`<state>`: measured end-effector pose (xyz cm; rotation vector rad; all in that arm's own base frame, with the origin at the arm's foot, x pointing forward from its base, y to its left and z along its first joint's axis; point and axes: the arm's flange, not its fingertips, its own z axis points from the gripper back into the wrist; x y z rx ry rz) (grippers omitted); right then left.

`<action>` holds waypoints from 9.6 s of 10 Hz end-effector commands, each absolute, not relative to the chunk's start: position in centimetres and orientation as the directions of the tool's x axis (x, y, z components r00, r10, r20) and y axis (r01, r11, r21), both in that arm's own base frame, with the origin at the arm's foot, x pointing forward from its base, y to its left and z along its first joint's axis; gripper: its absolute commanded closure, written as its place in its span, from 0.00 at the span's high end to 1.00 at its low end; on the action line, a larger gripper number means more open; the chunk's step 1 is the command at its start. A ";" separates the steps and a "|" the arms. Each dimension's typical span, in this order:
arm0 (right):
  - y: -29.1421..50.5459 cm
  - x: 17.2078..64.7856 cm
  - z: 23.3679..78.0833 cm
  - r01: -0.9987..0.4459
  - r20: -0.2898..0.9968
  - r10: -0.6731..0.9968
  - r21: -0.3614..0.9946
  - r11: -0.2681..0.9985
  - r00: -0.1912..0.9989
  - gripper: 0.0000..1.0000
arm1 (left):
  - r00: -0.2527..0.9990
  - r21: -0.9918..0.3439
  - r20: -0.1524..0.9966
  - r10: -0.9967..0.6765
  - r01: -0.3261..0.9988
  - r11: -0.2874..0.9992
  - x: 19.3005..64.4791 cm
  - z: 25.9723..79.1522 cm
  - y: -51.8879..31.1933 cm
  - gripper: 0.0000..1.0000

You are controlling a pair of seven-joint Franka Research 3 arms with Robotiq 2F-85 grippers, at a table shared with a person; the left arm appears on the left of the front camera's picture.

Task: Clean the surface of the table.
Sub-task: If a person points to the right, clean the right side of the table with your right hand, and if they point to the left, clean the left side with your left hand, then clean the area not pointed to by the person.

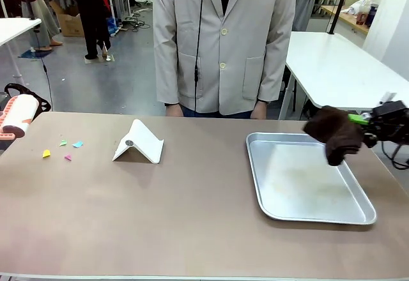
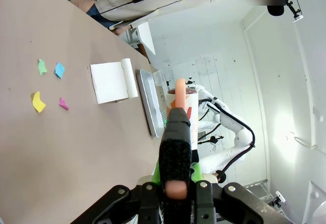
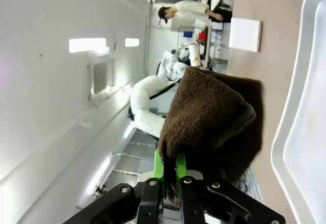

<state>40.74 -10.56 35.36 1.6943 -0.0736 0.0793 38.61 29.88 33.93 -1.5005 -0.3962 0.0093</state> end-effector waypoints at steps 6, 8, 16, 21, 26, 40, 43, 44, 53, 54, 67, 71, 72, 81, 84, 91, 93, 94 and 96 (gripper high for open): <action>-14.3 37.2 37.2 -0.182 0.183 0.005 0.983 -0.026 0.983 0.11 | 0.931 -0.964 0.267 0.247 0.256 0.079 38.3 34.2 29.7 0.00; -14.3 37.2 37.2 -0.182 0.183 0.005 0.983 -0.026 0.983 0.11 | 0.931 -0.964 0.267 0.247 0.256 0.079 38.3 34.2 29.7 0.00; -14.3 37.2 37.2 -0.182 0.183 0.005 0.983 -0.026 0.983 0.11 | 0.931 -0.964 0.267 0.247 0.256 0.079 38.3 34.2 29.7 0.00; -14.3 37.2 37.2 -0.182 0.183 0.005 0.983 -0.026 0.983 0.11 | 0.931 -0.964 0.267 0.247 0.256 0.079 38.3 34.2 29.7 0.00; -14.3 37.2 37.2 -0.182 0.183 0.005 0.983 -0.026 0.983 0.11 | 0.933 -0.912 0.136 0.333 -0.013 0.409 39.2 34.5 29.3 0.22; -14.3 37.2 37.2 -0.182 0.183 0.005 0.983 -0.026 0.983 0.11 | 0.932 -0.758 0.047 0.360 -0.202 0.621 41.5 30.0 28.3 0.22; -14.3 37.2 37.2 -0.182 0.183 0.005 0.983 -0.026 0.983 0.11 | 0.944 -0.750 -0.030 0.329 -0.239 0.617 43.2 29.1 25.8 0.22; -14.3 37.2 37.2 -0.182 0.183 0.005 0.983 -0.026 0.983 0.11 | 0.950 -0.752 -0.062 0.306 -0.246 0.612 44.0 28.8 25.0 0.22; -14.3 37.2 37.2 -0.182 0.183 0.005 0.983 -0.026 0.983 0.11 | 0.986 -0.787 -0.064 0.157 -0.147 0.599 48.1 28.7 18.1 0.22; -14.3 37.2 37.2 -0.182 0.183 0.005 0.983 -0.026 0.983 0.11 | 0.987 -0.801 -0.048 0.154 -0.130 0.585 48.3 28.8 18.1 0.22; -14.3 37.2 37.2 -0.182 0.183 0.005 0.983 -0.026 0.983 0.11 | 0.956 -0.961 0.250 0.156 0.226 0.159 34.3 35.7 29.3 0.22; -14.3 37.2 37.2 -0.182 0.183 0.005 0.983 -0.026 0.983 0.11 | 0.950 -0.983 0.162 0.266 0.134 0.122 31.8 31.7 33.9 0.22; -14.3 37.2 37.2 -0.182 0.183 0.005 0.983 -0.026 0.983 0.11 | 0.959 -0.978 0.164 0.232 0.127 0.167 31.2 32.3 33.0 0.22; -14.3 37.2 37.2 -0.182 0.183 0.005 0.983 -0.026 0.983 0.11 | 0.945 -0.921 0.142 0.296 0.016 0.390 37.5 33.1 32.9 0.22; -14.3 37.2 37.2 -0.182 0.183 0.005 0.983 -0.026 0.983 0.11 | 0.949 -0.876 0.102 0.298 -0.057 0.479 42.7 32.9 32.1 0.22; -14.3 37.2 37.2 -0.182 0.183 0.005 0.983 -0.026 0.983 0.11 | 0.946 -0.806 0.032 0.324 -0.167 0.567 45.7 31.6 29.9 0.22; -14.3 37.2 37.2 -0.182 0.183 0.005 0.983 -0.026 0.983 0.11 | 0.937 -0.799 0.027 0.347 -0.189 0.571 45.9 31.0 29.7 0.22; -14.3 37.2 37.2 -0.182 0.183 0.005 0.983 -0.026 0.983 0.11 | 0.935 -0.788 0.027 0.353 -0.197 0.584 45.9 30.6 29.4 0.22; -14.3 37.2 37.2 -0.182 0.183 0.005 0.983 -0.026 0.983 0.11 | 0.936 -0.774 0.003 0.352 -0.221 0.594 46.1 30.1 28.3 0.22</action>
